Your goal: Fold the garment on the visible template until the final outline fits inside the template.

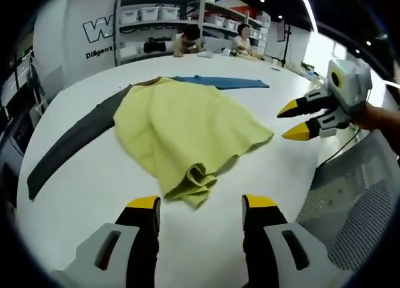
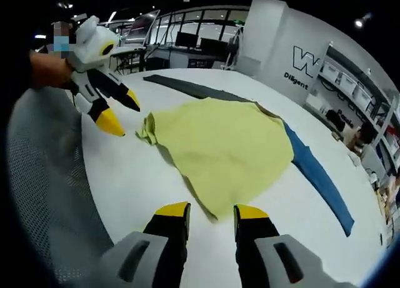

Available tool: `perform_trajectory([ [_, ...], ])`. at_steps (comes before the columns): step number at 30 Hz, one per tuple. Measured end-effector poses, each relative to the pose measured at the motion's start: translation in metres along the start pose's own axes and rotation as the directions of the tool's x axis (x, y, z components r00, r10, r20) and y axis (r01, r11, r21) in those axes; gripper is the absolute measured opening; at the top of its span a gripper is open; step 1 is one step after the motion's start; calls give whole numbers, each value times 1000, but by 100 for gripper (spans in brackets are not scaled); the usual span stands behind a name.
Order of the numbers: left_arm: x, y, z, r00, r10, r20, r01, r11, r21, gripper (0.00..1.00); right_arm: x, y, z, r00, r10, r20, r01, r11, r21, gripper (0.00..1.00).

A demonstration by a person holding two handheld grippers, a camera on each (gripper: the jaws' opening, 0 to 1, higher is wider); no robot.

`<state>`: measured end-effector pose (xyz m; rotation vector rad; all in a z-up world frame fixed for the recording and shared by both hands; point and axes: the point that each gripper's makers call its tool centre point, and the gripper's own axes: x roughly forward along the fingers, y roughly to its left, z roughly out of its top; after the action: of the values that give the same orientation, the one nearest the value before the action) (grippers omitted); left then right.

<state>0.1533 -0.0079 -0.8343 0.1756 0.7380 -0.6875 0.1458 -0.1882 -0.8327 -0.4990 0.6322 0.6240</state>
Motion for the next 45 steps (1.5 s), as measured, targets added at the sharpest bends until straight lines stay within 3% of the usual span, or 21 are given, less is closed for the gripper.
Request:
perform_trajectory([
  [3,3,-3,-6,1000,-8,-28,9,999,31,50,4,0,-7,1000,-6,-26,5,999,-53,24],
  [9,2,-3,-7,1000,-16,-27,16,1000,18,48,12,-2,-19,998,-17,-63,11,995,-100,22],
  [13,0,0,-6,1000,-10,-24,10,1000,10,47,21,-8,-29,992,-36,-122,10,978,-208,20],
  [14,1,1,-6,1000,-9,-23,10,1000,8,47,25,-10,-19,996,-43,-73,26,975,-223,19],
  [16,1,2,-6,1000,-7,-21,8,1000,7,47,28,-11,-24,994,-51,-96,27,970,-241,18],
  [25,2,2,-8,999,-12,-32,12,1000,4,45,40,-11,-20,995,-60,-86,27,939,-342,14],
  [32,2,3,-8,999,-11,-33,11,1000,-2,44,42,-4,-26,994,-35,-103,1,949,-314,0],
  [37,3,4,-8,999,-12,-34,11,1000,-5,44,35,-4,-24,996,-51,-71,28,955,-296,0],
  [44,8,-1,-12,998,-27,-49,26,999,-26,41,10,-26,-4,990,-137,18,137,964,-226,0],
  [45,9,0,-12,998,-26,-51,25,999,-25,39,3,-39,7,988,-150,30,153,965,-211,0],
])
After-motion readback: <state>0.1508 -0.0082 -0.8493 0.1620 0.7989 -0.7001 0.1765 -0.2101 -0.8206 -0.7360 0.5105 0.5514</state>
